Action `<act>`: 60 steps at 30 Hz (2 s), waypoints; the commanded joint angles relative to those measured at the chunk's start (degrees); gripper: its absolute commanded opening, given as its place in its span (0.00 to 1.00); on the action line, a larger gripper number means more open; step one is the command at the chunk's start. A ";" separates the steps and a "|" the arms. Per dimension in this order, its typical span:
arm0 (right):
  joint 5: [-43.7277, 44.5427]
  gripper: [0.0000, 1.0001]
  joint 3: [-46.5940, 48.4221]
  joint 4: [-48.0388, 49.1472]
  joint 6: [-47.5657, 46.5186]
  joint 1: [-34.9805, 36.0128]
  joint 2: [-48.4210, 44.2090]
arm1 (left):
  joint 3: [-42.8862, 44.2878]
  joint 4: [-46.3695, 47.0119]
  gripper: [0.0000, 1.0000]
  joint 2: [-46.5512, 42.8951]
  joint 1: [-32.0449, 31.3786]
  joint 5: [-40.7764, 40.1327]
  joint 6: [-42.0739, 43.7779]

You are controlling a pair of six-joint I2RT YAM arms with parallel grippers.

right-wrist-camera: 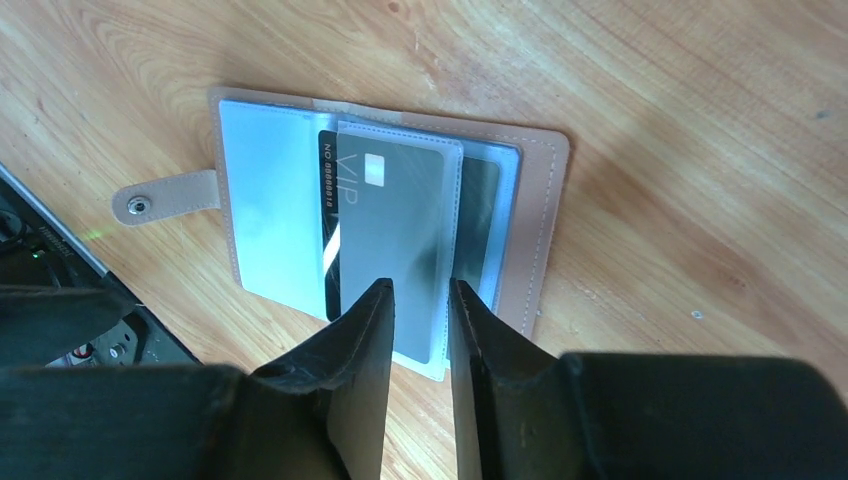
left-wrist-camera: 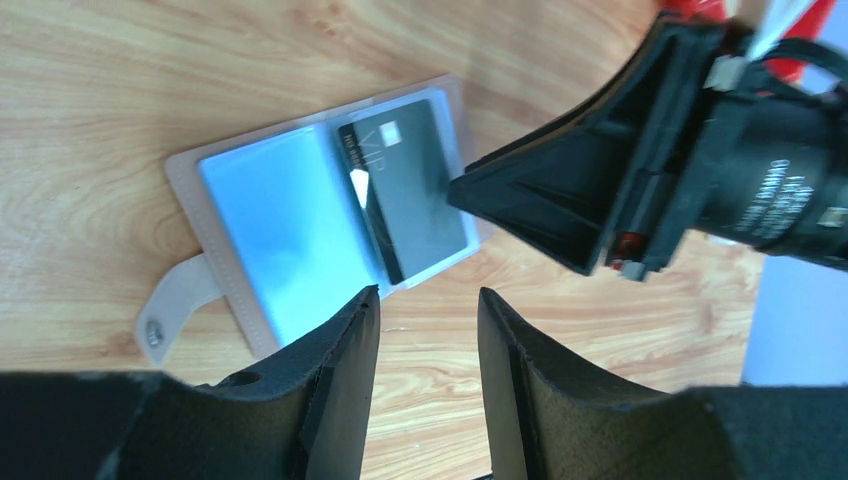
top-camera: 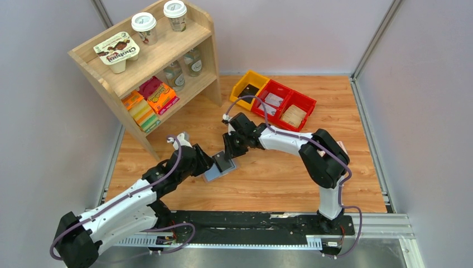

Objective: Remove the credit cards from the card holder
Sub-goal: Remove the credit card from the card holder.

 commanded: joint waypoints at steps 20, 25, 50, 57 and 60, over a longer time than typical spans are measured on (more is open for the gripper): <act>-1.79 0.25 -1.82 3.57 -0.30 -0.90 1.45 | -11.78 37.62 0.48 19.25 12.40 16.29 -7.92; -3.02 0.25 -1.99 4.27 -0.13 -0.90 1.45 | -12.75 36.48 0.48 19.87 12.49 15.14 -8.36; -4.69 0.20 -1.47 2.87 1.28 -2.57 4.61 | -15.56 47.72 0.16 22.60 12.31 18.22 -8.01; -3.64 0.19 -1.47 2.60 1.54 -2.93 4.97 | -16.71 48.87 0.00 21.81 12.40 18.39 -8.89; -3.37 0.19 -1.73 2.52 1.72 -3.28 5.14 | -16.97 44.41 0.00 19.97 12.49 17.78 -9.85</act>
